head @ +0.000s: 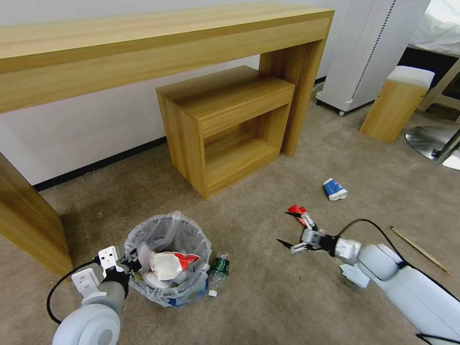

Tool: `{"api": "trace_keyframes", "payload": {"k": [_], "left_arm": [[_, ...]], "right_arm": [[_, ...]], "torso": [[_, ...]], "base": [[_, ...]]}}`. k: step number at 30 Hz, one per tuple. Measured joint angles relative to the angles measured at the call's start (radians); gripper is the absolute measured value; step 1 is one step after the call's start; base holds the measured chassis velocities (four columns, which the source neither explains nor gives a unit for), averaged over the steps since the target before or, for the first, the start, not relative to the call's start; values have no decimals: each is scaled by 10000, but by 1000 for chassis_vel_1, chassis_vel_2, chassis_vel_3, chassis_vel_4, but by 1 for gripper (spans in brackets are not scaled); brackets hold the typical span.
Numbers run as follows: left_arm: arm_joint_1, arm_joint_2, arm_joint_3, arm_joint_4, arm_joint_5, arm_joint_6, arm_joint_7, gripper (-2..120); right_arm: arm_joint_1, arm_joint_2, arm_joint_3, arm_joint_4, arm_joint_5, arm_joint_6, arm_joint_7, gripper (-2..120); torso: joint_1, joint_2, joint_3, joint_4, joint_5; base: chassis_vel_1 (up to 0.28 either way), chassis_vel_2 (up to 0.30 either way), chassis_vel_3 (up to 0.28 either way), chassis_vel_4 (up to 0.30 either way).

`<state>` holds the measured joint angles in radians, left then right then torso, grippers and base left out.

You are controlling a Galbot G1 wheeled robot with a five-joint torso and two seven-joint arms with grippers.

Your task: Pick up the trash bin and place the garbage on the floor into it.

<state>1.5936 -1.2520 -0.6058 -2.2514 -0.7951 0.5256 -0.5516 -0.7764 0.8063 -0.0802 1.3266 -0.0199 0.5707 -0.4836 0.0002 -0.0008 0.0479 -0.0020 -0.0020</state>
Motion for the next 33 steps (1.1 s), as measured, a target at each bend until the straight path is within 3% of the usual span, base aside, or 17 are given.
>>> {"api": "trace_keyframes", "payload": {"k": [7, 13, 23, 33], "left_arm": [[-207, -63, -6, 173, -21, -5, -63, 1], [-362, -95, -35, 370, -29, -57, -82, 1], [-440, -229, -41, 421, -31, -124, -81, 1], [-519, -294, -44, 375, -100, -149, -79, 1]], "right_arm": [[1500, 572, -1888, -960, 93, 270, -781, 100], [1932, 290, -3321, -893, 640, 340, -1275, 100], [2365, 331, -3962, -1403, 443, 655, -1960, 100], [2960, 1775, -4264, -3820, 75, 1107, -2193, 92]], "torso": [[0, 0, 0, 3, 0], [0, -1, -1, -3, -2], [0, 0, -1, -2, -2], [0, 0, -1, 0, -3]], "base": [[0, 0, 0, 0], [0, 0, 0, 0], [0, 0, 0, 0], [0, 0, 0, 0]]}}
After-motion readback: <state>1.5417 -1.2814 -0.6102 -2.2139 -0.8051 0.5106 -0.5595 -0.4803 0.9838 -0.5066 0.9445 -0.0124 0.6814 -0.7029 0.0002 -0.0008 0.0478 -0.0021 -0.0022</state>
